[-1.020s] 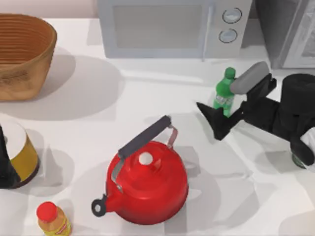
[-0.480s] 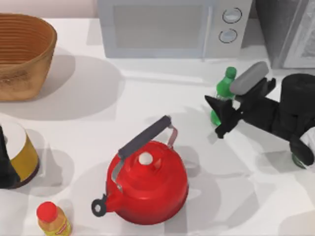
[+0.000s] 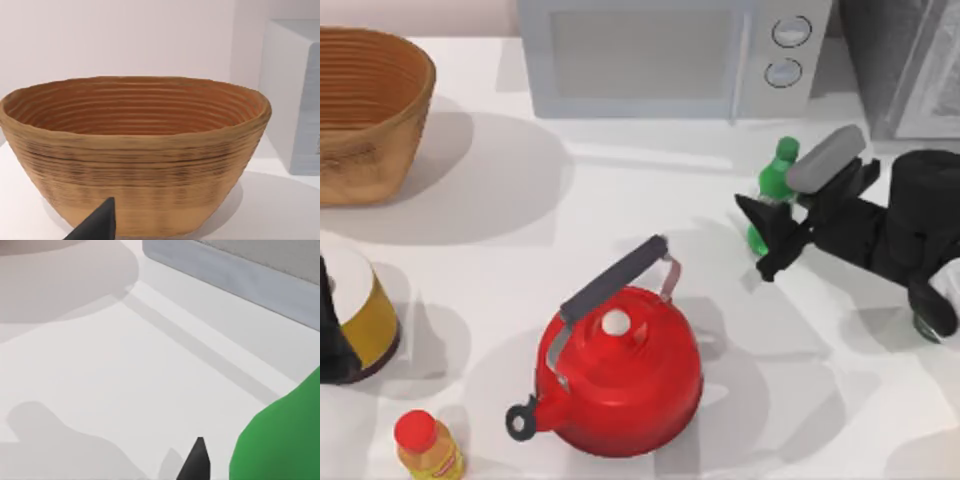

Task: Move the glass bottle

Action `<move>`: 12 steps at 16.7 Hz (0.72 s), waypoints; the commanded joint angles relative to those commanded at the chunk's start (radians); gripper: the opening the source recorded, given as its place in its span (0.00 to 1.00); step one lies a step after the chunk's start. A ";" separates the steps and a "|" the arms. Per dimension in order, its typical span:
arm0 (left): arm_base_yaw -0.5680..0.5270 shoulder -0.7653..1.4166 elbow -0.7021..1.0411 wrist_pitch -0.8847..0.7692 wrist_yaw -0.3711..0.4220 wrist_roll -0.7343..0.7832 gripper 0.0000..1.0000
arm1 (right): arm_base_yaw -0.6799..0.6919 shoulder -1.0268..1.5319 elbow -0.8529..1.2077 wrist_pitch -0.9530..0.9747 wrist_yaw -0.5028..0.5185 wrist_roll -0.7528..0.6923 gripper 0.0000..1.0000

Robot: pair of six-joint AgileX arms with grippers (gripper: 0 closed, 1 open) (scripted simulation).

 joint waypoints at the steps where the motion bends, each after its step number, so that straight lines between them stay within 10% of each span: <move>1: 0.000 0.000 0.000 0.000 0.000 0.000 1.00 | 0.000 0.000 0.000 0.000 0.000 0.000 0.00; 12: 0.000 0.000 0.000 0.000 0.000 0.000 1.00 | -0.197 -0.176 -0.060 -0.018 0.015 -0.085 0.00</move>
